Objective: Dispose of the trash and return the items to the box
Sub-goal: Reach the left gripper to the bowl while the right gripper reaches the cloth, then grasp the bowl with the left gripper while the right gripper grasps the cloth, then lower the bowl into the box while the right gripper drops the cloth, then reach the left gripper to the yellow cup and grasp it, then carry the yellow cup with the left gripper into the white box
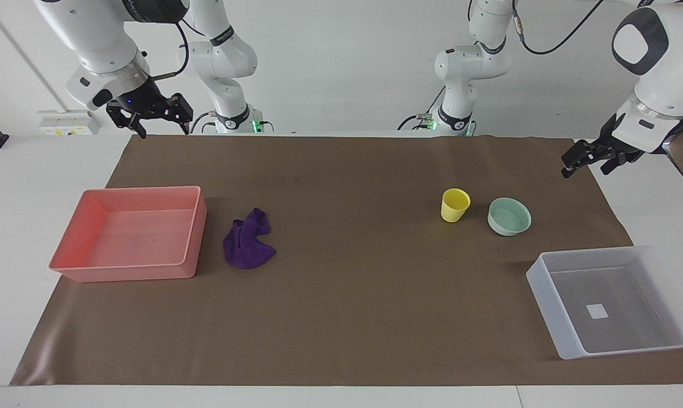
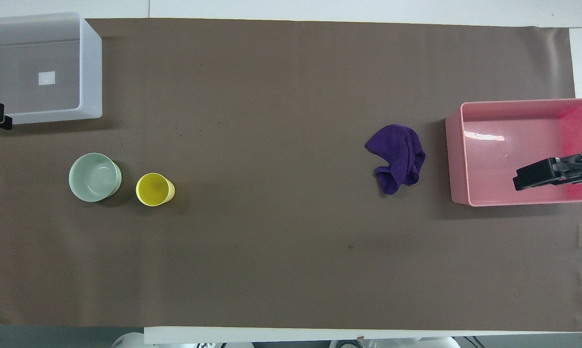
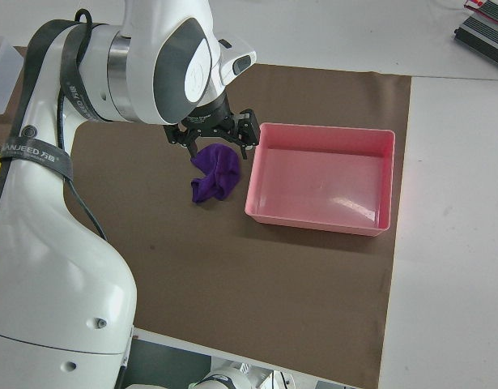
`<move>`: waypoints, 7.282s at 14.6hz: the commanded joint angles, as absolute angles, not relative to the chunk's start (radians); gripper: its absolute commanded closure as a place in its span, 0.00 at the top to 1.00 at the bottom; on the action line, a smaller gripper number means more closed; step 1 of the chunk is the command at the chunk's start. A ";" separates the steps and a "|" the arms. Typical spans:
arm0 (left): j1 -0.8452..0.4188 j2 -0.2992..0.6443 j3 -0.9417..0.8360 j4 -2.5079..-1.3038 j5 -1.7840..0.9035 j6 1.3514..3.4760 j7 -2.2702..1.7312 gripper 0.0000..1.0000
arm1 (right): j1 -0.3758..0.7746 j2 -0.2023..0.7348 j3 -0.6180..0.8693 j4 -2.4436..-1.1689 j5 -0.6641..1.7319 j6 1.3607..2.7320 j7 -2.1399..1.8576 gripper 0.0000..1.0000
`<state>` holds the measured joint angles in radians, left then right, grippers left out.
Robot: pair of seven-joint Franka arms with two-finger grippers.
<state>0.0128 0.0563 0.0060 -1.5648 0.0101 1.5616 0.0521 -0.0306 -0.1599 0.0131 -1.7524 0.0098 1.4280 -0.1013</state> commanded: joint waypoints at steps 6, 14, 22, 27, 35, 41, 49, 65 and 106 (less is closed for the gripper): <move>0.015 0.009 0.012 -1.618 0.023 1.566 0.069 1.00 | 0.027 -0.172 0.031 -1.862 0.023 1.558 -0.097 1.00; 0.029 -0.138 0.014 -2.334 0.021 2.155 0.028 1.00 | 0.147 0.030 0.032 -2.088 0.023 2.070 -0.077 0.98; 0.021 -0.104 0.014 -2.474 0.023 2.341 -0.025 0.00 | 0.149 0.215 0.032 -2.137 0.023 2.364 -0.069 0.80; 0.018 -0.109 0.014 -2.474 0.023 2.306 -0.025 0.00 | 0.149 0.219 0.032 -2.135 0.023 2.349 -0.039 0.12; 0.028 -0.184 0.012 -2.187 0.023 1.863 -0.006 0.00 | 0.166 0.069 0.034 -2.022 0.021 2.088 0.017 0.00; 0.113 0.229 0.028 -1.541 0.012 1.750 -0.006 0.00 | 0.056 -0.075 0.020 -1.913 0.011 1.832 -0.043 0.00; 0.193 0.624 0.029 -1.259 -0.055 2.052 -0.008 0.00 | -0.254 -0.084 0.018 -1.998 -0.009 1.852 -0.352 0.00; 0.053 0.332 0.048 -1.486 0.054 1.865 -0.136 1.00 | -0.316 0.137 0.018 -2.125 -0.009 2.207 -0.405 0.59; 0.144 0.540 0.051 -1.223 -0.094 1.882 -0.209 0.00 | 0.060 -0.175 -0.095 -1.738 0.002 1.477 -0.169 0.99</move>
<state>0.1271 0.4333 0.0586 -1.3054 -0.0787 1.8285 -0.2336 0.0574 -0.1701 -0.0983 -1.7282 0.0004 1.4638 -0.1848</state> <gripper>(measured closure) 0.969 0.004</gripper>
